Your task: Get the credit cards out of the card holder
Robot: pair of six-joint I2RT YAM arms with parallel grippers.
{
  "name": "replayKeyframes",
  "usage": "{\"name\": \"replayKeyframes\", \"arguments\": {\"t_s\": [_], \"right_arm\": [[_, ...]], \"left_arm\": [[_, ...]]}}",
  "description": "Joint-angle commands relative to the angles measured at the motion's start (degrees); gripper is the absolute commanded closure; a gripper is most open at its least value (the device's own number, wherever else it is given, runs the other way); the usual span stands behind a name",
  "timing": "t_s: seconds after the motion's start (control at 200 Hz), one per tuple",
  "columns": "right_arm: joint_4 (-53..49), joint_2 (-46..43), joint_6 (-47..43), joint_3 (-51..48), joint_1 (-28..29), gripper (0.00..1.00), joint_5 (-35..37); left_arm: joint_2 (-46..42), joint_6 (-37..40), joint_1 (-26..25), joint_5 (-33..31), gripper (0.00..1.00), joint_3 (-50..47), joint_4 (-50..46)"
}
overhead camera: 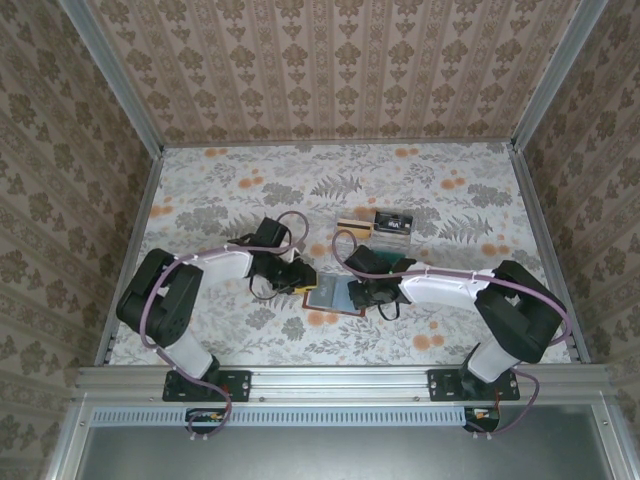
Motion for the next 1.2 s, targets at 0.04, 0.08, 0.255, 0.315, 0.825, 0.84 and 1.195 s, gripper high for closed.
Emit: {"name": "replayKeyframes", "arguments": {"t_s": [0.04, 0.08, 0.255, 0.315, 0.825, 0.84, 1.195], "right_arm": [[0.16, 0.97, 1.48, -0.97, 0.63, 0.85, -0.90], [0.15, 0.95, 1.56, -1.02, 0.71, 0.85, -0.79], [0.05, 0.75, 1.62, -1.22, 0.88, 0.85, -0.48], [0.00, 0.64, 1.65, -1.29, 0.98, 0.85, -0.49], [0.66, 1.07, 2.27, -2.23, 1.39, 0.85, -0.48], [0.62, 1.03, 2.35, -2.25, 1.33, 0.84, -0.52], [0.65, 0.85, 2.62, -2.61, 1.47, 0.84, -0.17]], "left_arm": [[1.37, 1.54, -0.42, 1.64, 0.72, -0.63, 1.09], [1.63, 1.67, -0.51, 1.66, 0.72, -0.66, 1.02], [3.12, 1.95, -0.86, 1.87, 0.71, -0.57, 0.72], [3.39, 2.01, -1.10, 1.82, 0.71, -0.45, 0.60], [3.31, 1.79, -2.71, 6.84, 0.45, -0.63, 5.16], [3.32, 1.60, -2.71, 6.95, 0.45, -0.63, 5.29], [3.88, 0.34, -2.97, 10.37, 0.43, -0.63, 8.90]]}}
